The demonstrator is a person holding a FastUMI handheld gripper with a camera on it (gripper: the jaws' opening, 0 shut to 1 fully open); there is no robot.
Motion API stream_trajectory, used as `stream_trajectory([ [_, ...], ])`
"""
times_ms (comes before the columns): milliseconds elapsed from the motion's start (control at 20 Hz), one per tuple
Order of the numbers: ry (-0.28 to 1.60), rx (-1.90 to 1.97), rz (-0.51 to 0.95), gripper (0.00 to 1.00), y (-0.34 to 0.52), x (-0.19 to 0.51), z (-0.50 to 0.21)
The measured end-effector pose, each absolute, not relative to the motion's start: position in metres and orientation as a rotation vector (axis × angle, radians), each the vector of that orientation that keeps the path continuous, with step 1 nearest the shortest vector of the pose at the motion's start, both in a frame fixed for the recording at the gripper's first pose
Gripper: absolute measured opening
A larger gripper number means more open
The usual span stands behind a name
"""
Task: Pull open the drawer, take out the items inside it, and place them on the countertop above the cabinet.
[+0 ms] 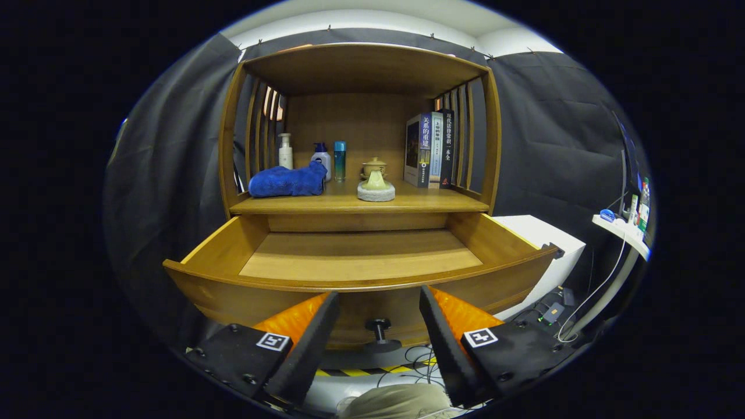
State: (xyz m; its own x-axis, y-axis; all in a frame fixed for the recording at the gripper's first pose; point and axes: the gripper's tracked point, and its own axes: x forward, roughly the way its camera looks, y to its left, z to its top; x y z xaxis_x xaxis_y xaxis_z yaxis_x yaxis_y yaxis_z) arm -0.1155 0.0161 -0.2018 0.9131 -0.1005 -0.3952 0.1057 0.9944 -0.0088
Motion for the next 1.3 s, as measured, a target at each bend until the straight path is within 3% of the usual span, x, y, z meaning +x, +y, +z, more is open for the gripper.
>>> stream_trajectory([
  [1300,0.402,-0.061,-0.121,0.93,0.017,-0.026,-0.200],
])
